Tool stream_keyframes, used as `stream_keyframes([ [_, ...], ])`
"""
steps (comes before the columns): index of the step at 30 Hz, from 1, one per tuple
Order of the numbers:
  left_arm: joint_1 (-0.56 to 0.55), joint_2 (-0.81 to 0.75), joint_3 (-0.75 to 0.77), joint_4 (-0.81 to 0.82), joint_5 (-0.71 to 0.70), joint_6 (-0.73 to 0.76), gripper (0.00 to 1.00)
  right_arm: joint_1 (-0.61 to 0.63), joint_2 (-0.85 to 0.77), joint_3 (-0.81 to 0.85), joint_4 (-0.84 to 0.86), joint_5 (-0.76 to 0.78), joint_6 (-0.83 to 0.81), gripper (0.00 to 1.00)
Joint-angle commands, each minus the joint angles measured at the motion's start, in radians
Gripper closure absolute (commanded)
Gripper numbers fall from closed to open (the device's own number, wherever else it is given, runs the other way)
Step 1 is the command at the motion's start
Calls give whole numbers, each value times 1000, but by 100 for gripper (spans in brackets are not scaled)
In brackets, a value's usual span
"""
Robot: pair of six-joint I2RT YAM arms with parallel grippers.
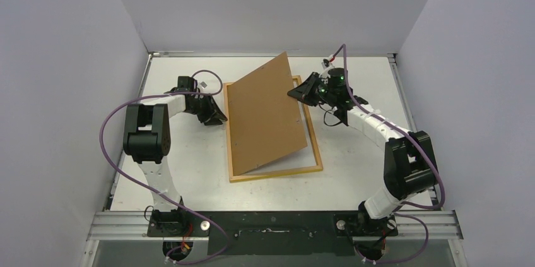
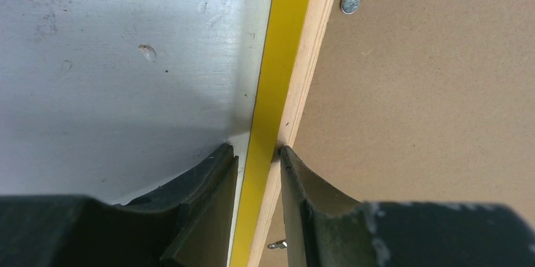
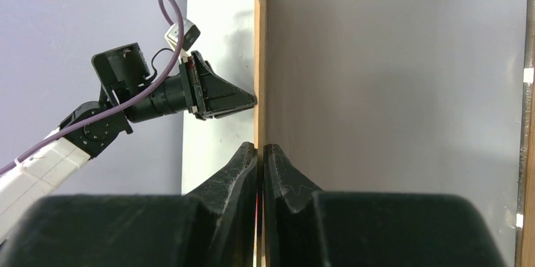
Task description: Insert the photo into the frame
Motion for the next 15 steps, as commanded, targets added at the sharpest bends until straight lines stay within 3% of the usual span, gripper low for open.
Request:
stream_keyframes([
  [1, -21, 19, -10, 33, -18, -3, 71, -7, -85, -40, 188, -2, 26, 100],
  [8, -22, 19, -14, 33, -16, -5, 71, -7, -87, -105, 241, -3, 46, 100],
  [15, -25, 17, -22, 42, -17, -5, 71, -26, -40, -99, 168, -31, 51, 100],
])
